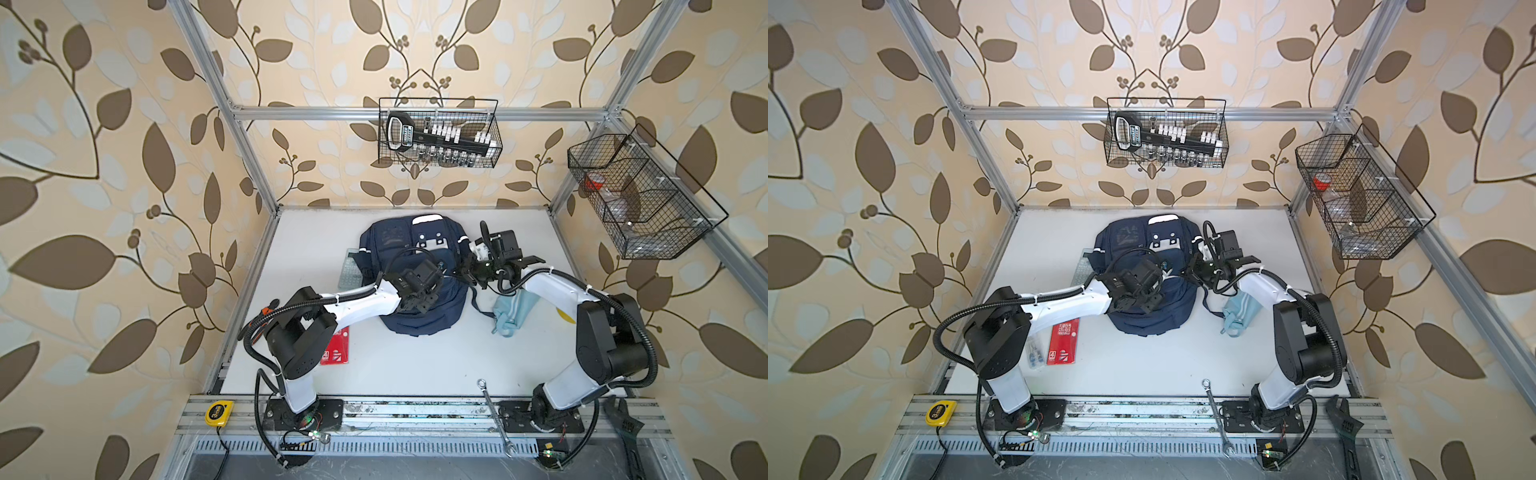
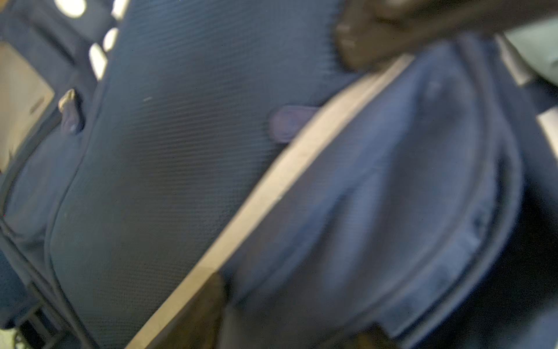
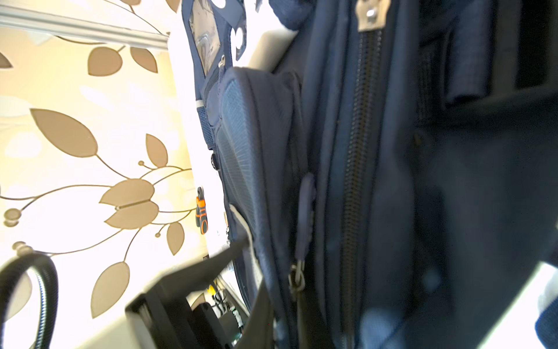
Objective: Pack books, pencil case, and school supplies into a backpack
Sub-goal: Unzip the student bag at the center of the table.
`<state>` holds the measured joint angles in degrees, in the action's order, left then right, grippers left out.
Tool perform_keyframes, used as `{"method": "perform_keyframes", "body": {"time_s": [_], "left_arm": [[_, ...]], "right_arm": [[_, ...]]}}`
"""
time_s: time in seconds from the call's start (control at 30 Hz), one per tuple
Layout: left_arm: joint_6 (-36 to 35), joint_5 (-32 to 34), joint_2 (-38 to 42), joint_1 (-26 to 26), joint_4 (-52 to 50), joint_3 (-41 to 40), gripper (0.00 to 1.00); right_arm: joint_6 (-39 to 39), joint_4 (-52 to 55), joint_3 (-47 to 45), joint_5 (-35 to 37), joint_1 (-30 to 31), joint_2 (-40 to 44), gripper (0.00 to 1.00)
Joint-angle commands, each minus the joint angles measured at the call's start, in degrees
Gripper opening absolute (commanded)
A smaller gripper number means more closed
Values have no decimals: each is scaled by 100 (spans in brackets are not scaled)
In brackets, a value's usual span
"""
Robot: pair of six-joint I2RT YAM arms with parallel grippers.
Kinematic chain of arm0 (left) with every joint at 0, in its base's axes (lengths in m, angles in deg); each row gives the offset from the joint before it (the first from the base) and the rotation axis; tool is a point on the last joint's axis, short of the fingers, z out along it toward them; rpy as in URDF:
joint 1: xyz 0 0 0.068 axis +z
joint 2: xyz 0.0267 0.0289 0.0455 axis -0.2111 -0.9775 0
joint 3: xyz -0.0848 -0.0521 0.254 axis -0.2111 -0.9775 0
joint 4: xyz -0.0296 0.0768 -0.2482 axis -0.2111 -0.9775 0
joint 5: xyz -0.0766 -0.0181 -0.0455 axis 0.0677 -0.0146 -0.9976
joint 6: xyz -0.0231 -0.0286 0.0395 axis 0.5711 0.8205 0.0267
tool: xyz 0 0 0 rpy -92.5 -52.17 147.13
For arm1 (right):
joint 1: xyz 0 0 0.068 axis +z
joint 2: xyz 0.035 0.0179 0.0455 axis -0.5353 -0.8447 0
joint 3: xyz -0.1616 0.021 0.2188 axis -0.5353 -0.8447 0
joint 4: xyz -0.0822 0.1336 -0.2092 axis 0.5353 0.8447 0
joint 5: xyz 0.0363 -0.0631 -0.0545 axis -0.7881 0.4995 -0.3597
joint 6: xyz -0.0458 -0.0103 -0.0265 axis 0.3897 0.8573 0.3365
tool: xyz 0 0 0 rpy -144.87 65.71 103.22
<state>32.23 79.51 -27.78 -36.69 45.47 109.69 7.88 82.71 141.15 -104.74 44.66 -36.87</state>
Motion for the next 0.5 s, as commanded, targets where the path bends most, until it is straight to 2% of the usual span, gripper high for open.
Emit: {"method": "perform_keyframes", "body": {"time_s": [0.0,0.1,0.2,0.27,0.4,0.47], "left_arm": [[66,823,-126,129,192,226,0],[243,882,217,116,397,5,0],[344,699,661,116,578,-355,0],[341,524,810,116,649,-546,0],[362,277,727,116,686,-704,0],[408,221,695,116,709,-741,0]], "right_arm": [[-24,-327,170,-603,27,405,0],[464,143,327,8,-60,480,2],[1245,1045,864,1514,-297,543,42],[1465,1118,1059,1987,-459,415,59],[1804,1174,1732,1687,-441,-526,58],[1875,1084,1942,1241,-439,-973,47]]}}
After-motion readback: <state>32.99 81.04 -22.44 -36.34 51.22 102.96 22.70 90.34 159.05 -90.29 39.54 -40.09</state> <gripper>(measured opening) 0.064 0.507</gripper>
